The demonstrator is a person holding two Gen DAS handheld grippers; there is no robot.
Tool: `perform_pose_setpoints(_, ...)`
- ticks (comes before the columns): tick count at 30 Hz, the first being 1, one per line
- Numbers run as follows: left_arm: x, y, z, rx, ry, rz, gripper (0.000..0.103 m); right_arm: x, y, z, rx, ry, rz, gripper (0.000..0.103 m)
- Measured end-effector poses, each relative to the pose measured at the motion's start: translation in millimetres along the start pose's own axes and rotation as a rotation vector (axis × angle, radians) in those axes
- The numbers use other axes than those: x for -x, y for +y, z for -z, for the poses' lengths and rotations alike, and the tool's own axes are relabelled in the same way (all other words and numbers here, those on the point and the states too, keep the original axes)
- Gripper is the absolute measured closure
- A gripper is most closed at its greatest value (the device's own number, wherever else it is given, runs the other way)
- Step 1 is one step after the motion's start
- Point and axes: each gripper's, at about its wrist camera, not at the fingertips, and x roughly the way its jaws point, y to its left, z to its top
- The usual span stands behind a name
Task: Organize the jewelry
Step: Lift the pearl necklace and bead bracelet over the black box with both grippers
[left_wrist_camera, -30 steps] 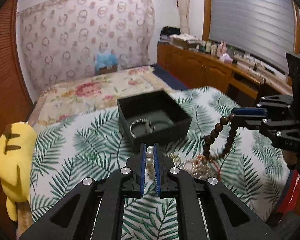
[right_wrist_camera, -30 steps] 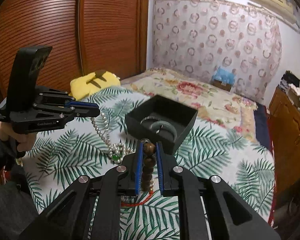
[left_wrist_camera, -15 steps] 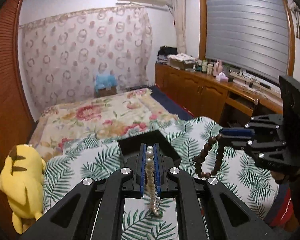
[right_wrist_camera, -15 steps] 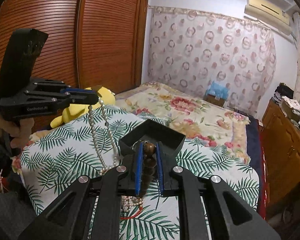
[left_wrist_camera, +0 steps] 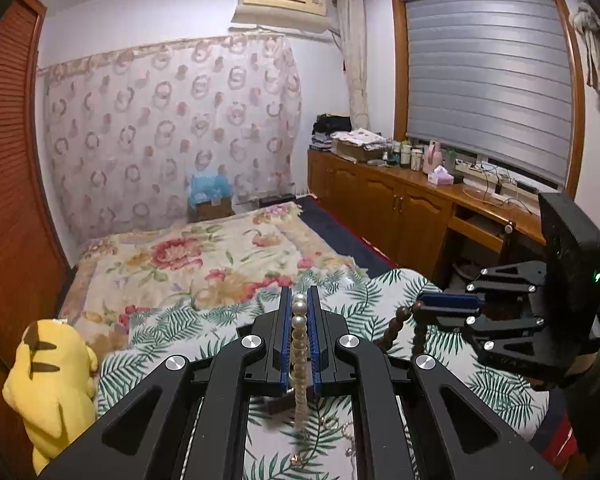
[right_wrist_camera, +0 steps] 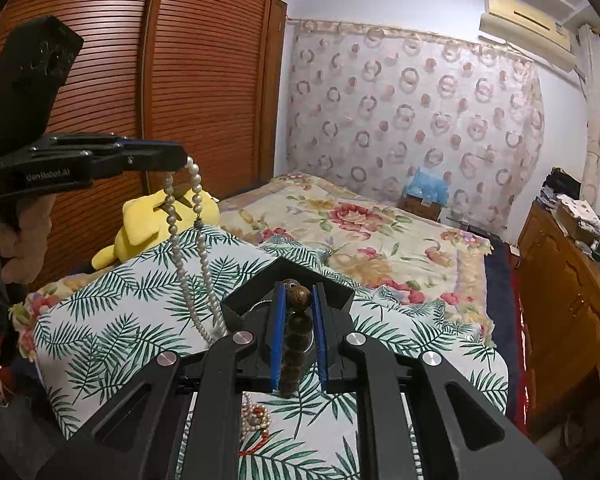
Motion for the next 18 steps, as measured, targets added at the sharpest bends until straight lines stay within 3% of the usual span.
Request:
perform_pose_setpoints(7, -9, 4, -13, 0.004, -0.004, 0.014, 0.096, -8, -5, -10, -0.008, -0.013, -0.009, 0.088)
perform_pose_setpoints(12, -10, 4, -2, 0.011, 0.01, 0.037, 0.096, -11, -5, -7, -0.01, -0.007, -0.018, 0.088)
perform_pose_setpoints(18, 7, 1, -13, 0.013, -0.024, 0.03, 0.096, -11, -2, -1, -0.012, 0.005, -0.013, 0.088)
